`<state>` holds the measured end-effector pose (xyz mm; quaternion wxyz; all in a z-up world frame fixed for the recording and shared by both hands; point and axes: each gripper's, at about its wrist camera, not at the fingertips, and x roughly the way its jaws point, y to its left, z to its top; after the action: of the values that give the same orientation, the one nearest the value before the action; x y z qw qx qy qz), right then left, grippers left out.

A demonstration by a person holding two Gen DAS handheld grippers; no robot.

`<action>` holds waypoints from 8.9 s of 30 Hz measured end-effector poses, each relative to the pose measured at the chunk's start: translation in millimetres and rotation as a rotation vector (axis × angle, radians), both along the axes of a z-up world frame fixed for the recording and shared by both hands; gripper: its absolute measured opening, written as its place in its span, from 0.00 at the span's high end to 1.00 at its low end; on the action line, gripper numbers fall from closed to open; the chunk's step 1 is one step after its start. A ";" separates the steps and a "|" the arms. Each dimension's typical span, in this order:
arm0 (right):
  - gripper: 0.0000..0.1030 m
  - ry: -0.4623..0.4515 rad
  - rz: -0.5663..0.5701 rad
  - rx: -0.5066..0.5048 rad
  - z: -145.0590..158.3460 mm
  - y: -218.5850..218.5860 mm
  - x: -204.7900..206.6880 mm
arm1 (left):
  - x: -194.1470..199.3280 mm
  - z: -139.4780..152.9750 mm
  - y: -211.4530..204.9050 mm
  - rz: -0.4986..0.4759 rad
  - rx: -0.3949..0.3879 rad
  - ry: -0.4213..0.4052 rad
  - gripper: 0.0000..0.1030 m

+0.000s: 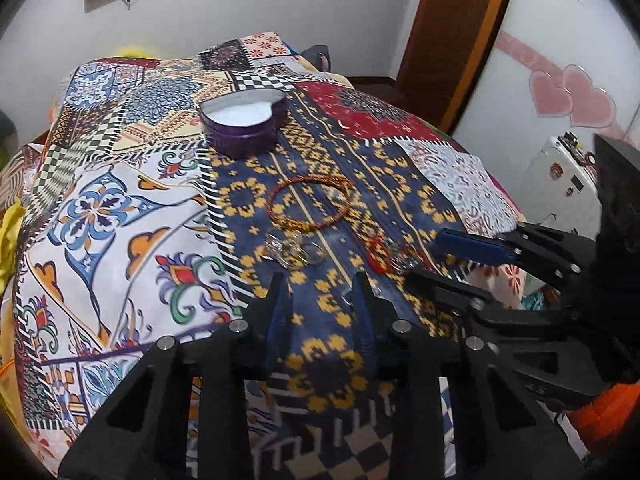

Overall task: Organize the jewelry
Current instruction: 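Lower the right tool toward the silver rings beside the bracelets, then close the right tool on a silver ring, then carry the silver ring into the purple heart tin and open the right tool, then move the right tool back to the red beaded bracelet, then grasp the red beaded bracelet with pendant using the right tool, then lower the red bracelet into the purple tin and open the right tool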

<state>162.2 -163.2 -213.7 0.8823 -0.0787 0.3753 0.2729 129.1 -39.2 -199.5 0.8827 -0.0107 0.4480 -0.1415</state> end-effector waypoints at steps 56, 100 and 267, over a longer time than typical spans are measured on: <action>0.80 -0.017 -0.042 0.057 14.6 -13.9 8.5 | 18.6 -10.1 -13.0 -0.014 -0.037 0.024 0.91; 0.80 -0.221 -0.018 0.083 67.6 36.4 97.4 | 107.1 75.7 52.0 0.142 -0.013 -0.272 0.91; 0.93 -0.151 0.017 0.200 86.2 53.4 139.2 | 132.8 63.4 75.3 0.153 0.002 -0.211 0.90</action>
<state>301.4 -109.8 -127.6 0.9091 -0.0139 0.2781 0.3098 261.9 36.2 -136.1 0.9332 -0.0292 0.3506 -0.0735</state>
